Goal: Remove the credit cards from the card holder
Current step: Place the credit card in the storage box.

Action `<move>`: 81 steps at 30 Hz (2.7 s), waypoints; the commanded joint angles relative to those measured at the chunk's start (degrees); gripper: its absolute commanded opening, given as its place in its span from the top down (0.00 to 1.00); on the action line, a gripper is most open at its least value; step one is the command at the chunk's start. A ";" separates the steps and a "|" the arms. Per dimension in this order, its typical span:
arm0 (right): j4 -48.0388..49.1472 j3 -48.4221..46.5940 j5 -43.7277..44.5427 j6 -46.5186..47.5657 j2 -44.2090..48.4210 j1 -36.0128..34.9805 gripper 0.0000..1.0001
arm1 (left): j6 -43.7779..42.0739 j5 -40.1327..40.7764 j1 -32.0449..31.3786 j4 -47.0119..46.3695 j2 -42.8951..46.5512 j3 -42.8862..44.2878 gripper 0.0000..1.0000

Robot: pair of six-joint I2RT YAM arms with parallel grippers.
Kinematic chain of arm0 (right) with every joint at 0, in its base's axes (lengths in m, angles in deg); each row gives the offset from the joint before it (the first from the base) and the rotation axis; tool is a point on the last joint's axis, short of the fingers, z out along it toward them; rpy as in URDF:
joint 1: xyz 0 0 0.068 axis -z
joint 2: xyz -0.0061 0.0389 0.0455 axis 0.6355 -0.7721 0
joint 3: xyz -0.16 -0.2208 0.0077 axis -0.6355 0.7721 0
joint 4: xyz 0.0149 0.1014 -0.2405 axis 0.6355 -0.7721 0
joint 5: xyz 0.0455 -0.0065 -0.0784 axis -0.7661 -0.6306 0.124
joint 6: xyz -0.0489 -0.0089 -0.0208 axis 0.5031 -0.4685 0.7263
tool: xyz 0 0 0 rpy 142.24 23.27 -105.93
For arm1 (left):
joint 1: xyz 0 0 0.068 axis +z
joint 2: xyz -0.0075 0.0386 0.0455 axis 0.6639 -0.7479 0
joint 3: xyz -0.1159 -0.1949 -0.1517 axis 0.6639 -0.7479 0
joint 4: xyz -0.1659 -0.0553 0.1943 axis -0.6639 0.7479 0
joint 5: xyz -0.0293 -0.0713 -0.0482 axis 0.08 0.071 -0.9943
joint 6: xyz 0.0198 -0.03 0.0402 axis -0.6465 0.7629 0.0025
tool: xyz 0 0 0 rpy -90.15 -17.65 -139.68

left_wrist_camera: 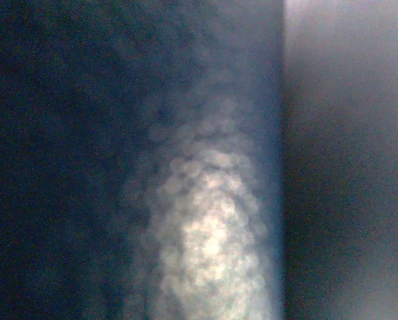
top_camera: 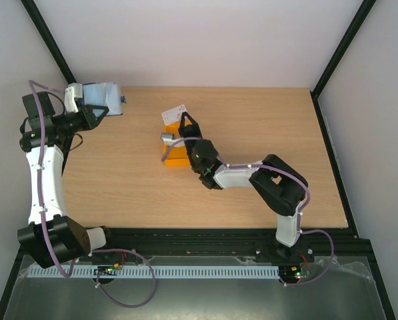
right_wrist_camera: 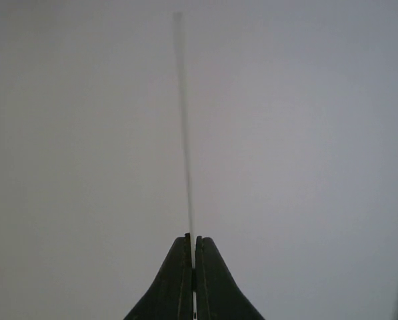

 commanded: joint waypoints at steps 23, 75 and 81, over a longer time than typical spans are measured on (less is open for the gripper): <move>-103.55 -45.70 0.46 -58.82 -11.04 4.26 0.98 | -0.29 -1.81 0.57 -0.37 1.02 -0.67 0.91; -95.22 -45.36 2.41 -54.91 -19.68 4.22 0.78 | -0.48 -1.80 0.70 -1.07 0.58 -1.81 0.91; -94.64 -44.55 3.25 -53.85 -18.50 4.26 0.60 | -0.47 -1.73 0.68 -1.13 0.66 -1.90 0.91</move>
